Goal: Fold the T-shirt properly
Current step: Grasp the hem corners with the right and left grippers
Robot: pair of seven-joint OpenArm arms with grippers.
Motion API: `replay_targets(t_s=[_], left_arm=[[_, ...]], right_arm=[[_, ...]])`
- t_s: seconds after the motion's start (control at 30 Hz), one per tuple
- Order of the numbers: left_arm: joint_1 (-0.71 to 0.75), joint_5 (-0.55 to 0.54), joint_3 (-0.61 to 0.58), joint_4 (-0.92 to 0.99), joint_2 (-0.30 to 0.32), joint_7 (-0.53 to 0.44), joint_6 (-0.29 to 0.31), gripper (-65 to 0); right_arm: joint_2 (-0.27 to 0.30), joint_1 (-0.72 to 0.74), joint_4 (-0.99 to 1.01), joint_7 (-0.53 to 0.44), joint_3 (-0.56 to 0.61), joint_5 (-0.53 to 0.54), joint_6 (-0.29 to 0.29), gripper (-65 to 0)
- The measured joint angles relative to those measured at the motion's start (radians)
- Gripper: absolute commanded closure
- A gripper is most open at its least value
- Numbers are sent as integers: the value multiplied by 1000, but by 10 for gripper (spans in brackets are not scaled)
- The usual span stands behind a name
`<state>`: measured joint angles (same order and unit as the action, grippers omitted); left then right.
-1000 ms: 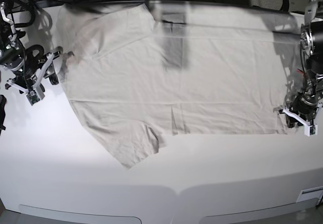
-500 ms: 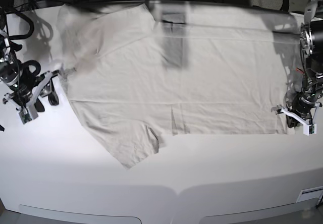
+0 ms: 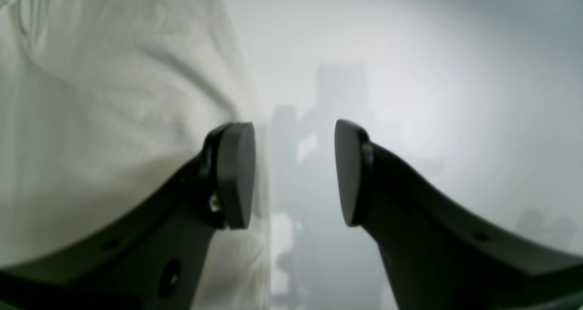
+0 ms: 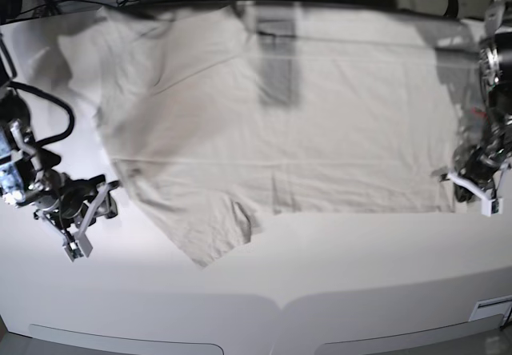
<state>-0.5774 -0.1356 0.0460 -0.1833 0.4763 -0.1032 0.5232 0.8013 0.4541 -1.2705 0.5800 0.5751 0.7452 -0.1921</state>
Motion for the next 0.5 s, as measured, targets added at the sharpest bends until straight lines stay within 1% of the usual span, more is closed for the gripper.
replay_targets(t_s=[0.03, 0.13, 0.2, 0.27, 0.4, 0.5], left_arm=[[0, 0, 0, 0, 0, 0, 0, 0], [0, 0, 0, 0, 0, 1, 0, 0], [0, 0, 0, 0, 0, 0, 1, 0], [0, 0, 0, 0, -1, -1, 1, 0], [0, -2, 0, 0, -4, -3, -2, 0], [0, -4, 0, -1, -3, 0, -2, 0]], right_arm=[[-12, 50, 53, 5, 26, 30, -7, -286], [-61, 180, 201, 6, 97, 125, -79, -286], [-108, 263, 315, 29, 151, 154, -95, -286], [-159, 344, 440, 48, 214, 195, -140, -286], [-273, 468, 673, 53, 326, 210, -190, -286], [-349, 512, 811, 53, 369, 207, -237, -286]])
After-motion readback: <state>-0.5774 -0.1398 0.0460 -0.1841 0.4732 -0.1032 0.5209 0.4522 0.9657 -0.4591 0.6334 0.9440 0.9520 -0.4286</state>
